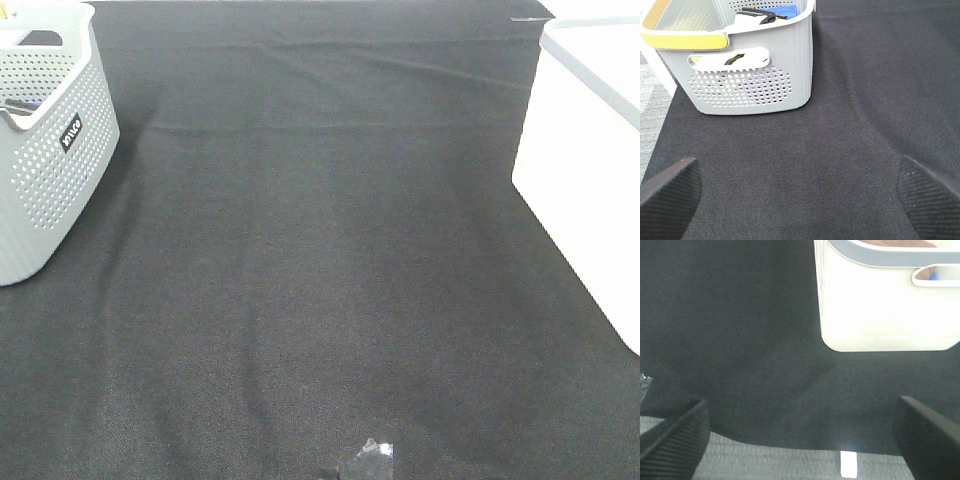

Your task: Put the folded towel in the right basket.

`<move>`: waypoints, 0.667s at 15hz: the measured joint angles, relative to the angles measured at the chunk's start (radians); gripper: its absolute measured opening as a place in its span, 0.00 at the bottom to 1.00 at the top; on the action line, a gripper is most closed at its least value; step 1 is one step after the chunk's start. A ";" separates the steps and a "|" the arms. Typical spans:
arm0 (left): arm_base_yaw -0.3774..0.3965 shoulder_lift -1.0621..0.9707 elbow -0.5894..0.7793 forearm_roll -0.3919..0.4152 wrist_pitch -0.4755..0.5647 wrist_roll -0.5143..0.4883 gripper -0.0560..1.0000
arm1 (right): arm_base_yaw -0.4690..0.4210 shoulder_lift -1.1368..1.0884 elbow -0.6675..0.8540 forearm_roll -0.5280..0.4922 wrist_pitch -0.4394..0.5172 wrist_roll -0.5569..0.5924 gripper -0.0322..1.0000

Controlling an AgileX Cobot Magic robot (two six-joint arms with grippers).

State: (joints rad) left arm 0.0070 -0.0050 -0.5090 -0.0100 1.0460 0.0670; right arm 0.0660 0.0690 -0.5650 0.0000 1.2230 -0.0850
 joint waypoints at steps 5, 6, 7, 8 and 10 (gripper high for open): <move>0.000 0.000 0.000 0.000 0.000 0.000 0.99 | 0.003 -0.073 0.103 0.041 -0.096 0.002 0.96; 0.000 0.000 0.000 0.000 0.000 0.000 0.99 | 0.003 -0.073 0.104 0.041 -0.105 0.000 0.96; 0.000 0.000 0.000 0.000 0.000 0.000 0.99 | 0.003 -0.073 0.104 0.041 -0.106 0.000 0.96; 0.000 0.000 0.000 0.000 0.000 0.000 0.99 | 0.003 -0.073 0.105 0.042 -0.106 0.000 0.96; 0.000 0.000 0.000 0.000 0.000 0.000 0.99 | 0.003 -0.073 0.105 0.045 -0.106 0.000 0.96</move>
State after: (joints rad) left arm 0.0070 -0.0050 -0.5090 -0.0100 1.0460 0.0670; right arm 0.0690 -0.0040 -0.4600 0.0450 1.1170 -0.0850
